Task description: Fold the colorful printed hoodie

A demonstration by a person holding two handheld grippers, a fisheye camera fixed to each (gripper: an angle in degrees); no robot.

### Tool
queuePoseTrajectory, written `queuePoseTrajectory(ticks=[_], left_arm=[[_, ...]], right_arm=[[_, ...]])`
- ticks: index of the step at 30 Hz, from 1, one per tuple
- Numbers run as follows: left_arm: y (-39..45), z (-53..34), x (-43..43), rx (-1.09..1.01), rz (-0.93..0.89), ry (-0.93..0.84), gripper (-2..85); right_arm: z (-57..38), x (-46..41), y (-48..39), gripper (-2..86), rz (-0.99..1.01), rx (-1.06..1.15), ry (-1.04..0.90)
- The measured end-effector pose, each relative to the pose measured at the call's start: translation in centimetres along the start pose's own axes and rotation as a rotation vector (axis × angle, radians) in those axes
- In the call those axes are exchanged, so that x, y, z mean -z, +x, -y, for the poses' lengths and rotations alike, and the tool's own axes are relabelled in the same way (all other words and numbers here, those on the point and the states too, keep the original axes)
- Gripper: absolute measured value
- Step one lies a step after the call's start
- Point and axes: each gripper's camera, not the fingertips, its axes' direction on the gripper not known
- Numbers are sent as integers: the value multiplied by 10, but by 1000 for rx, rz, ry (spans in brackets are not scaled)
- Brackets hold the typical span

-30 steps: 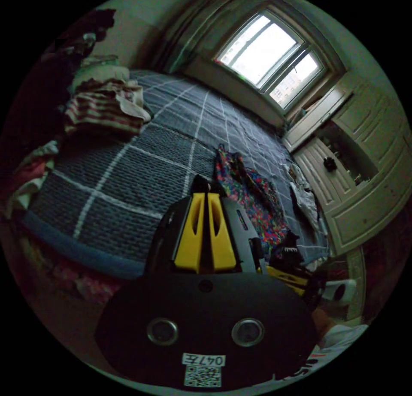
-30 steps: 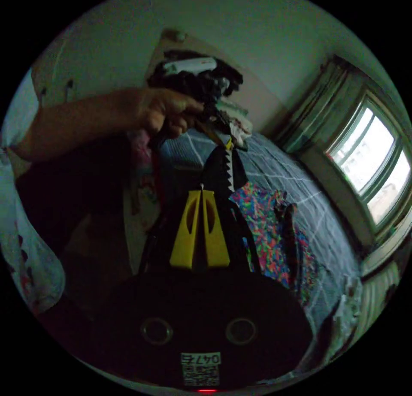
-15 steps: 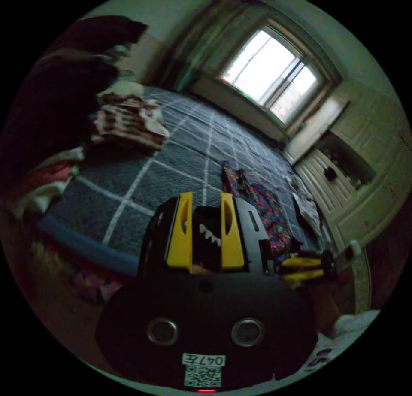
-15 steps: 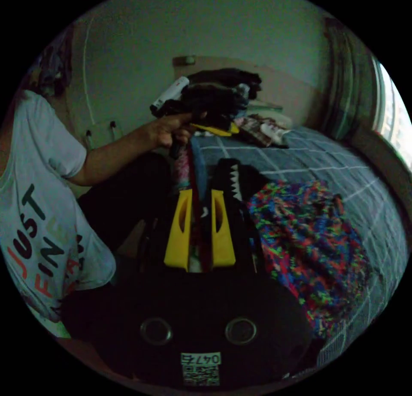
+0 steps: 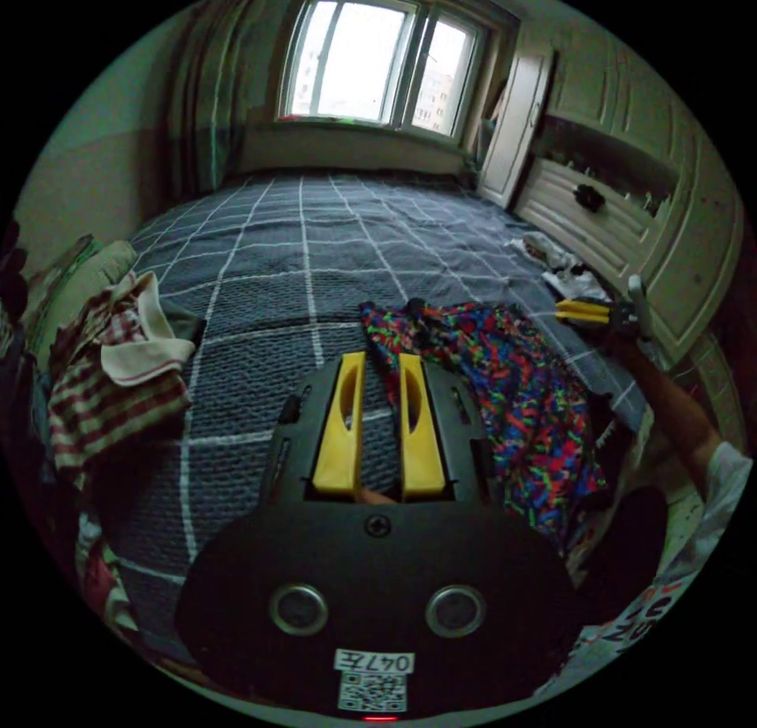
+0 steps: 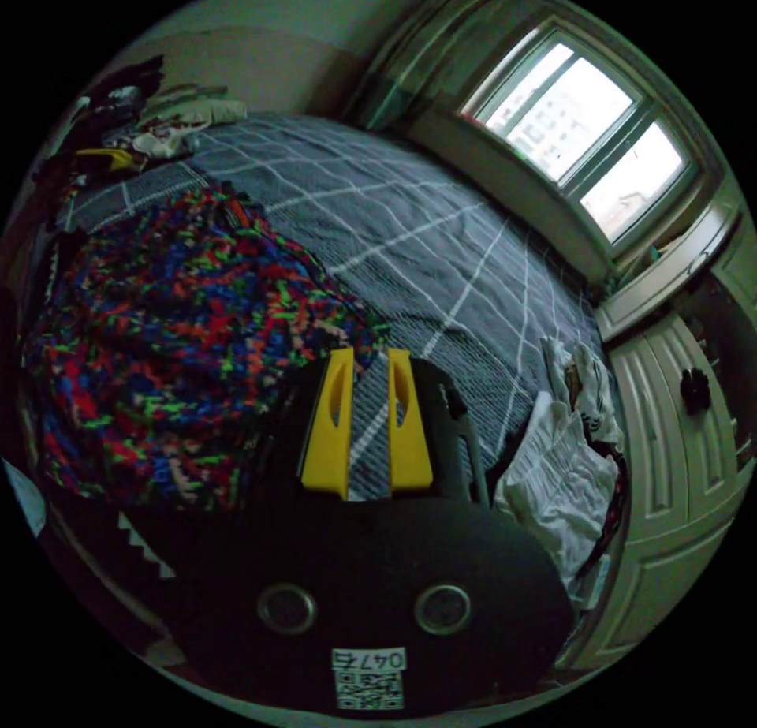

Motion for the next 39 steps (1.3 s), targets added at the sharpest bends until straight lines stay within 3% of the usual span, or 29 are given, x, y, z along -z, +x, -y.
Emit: queuePoseTrajectory(ticks=[4,8,12,17,24,27,31,35,39], left_arm=[[-3,27,-32,-30,40,-29,75],[-12,41,-51,52,-79,14,78],[-9,45,-71,23,-51,-41,79],[-4,56,-86,16,-30,-58,84],[-5,89,-118,84,-3,-97,97],[-10,110,-146,134,-11,-174,106],[-17,129,-179,229,-93,-240,105],[-15,131,-192,301,-91,-270,72],[6,129,-187,179,-95,-264,6]], right_arm=[[21,-40,41,47,64,27,21],[39,-78,74,54,114,14,-30],[42,-110,114,11,284,-68,-59],[43,-106,140,-3,135,-6,12],[38,-133,198,18,161,-135,-101],[32,-131,217,71,158,-205,-64],[19,-131,250,85,309,-356,-8],[13,-142,259,78,363,-381,-62],[12,-135,251,12,332,-299,-56]])
